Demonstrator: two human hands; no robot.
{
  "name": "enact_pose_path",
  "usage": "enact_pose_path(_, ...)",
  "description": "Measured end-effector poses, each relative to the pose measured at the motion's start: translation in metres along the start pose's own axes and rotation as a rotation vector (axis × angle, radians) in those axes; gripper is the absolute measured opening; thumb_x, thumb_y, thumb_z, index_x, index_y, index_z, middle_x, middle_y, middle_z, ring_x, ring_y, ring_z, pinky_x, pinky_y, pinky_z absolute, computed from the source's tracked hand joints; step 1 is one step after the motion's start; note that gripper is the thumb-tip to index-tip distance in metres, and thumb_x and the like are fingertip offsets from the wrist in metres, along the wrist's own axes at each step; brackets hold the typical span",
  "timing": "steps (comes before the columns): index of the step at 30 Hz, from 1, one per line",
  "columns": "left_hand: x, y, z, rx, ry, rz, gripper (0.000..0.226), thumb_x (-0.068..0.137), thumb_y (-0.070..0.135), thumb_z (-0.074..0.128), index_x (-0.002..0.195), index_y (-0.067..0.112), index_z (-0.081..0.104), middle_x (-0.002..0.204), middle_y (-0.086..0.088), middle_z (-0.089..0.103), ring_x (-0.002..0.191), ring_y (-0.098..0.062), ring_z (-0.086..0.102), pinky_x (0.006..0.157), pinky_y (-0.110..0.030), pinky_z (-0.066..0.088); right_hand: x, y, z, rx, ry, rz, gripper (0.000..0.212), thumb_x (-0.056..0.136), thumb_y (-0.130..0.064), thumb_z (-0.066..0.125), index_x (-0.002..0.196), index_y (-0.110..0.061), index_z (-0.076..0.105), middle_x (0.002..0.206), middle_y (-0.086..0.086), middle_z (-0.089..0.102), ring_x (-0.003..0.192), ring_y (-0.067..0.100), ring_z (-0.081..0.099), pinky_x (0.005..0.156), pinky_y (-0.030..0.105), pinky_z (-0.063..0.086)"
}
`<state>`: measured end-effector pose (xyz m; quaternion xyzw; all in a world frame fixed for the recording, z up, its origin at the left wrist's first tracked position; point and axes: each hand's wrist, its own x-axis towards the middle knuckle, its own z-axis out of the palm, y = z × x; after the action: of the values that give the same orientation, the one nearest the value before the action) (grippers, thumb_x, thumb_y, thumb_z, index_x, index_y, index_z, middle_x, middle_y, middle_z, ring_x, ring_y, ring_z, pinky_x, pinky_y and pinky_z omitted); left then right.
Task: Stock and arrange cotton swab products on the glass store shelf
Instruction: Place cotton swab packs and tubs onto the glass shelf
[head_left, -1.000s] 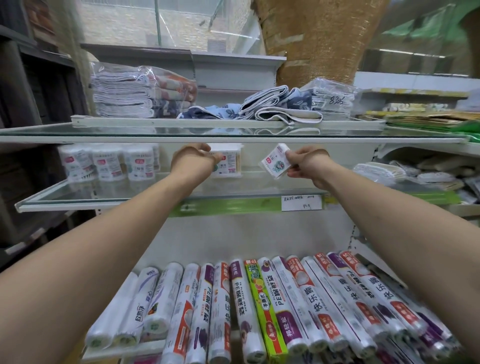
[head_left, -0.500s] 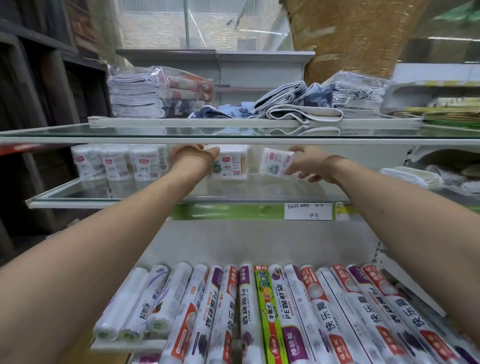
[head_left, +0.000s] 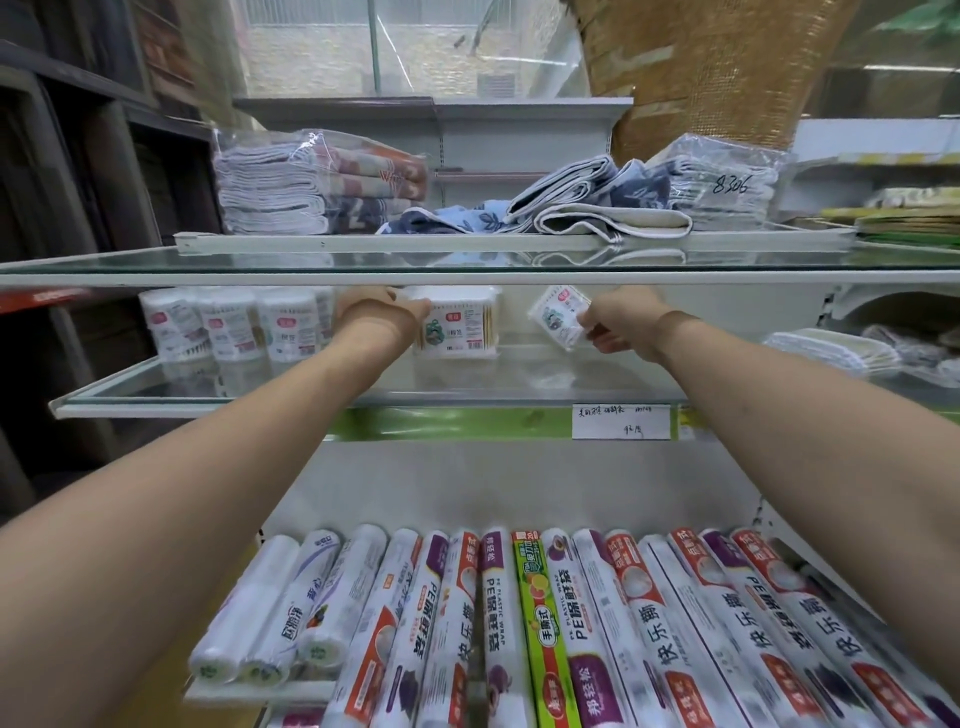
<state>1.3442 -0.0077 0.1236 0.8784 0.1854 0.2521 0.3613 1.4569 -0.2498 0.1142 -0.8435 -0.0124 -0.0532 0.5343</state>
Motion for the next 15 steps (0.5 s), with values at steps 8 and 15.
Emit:
enact_pose_path(8,0.003,-0.005,-0.003,-0.009,0.042,-0.004,0.028,0.094,0.041,0.066,0.1,0.013,0.062,0.119,-0.014,0.067,0.112,-0.032,0.061,0.101,-0.039,0.048,0.012,0.007,0.0,0.001,-0.039,0.003,0.008,0.093,-0.006,0.062,0.099,-0.001,0.062,0.078,0.012,0.061,0.062,0.018,0.054,0.049,0.025,0.048)
enact_pose_path(15,0.012,-0.013,0.0,-0.129,0.058,-0.026,0.042,0.093,0.032,0.067,0.132,0.018,0.06,0.138,-0.009,0.059,0.125,-0.028,0.056,0.106,-0.032,0.041,0.018,0.01,-0.011,-0.472,0.077,-0.11,0.019,0.086,-0.024,0.075,0.082,-0.008,0.065,0.095,0.009,0.071,0.087,0.025,0.062,0.072,0.033,0.049)
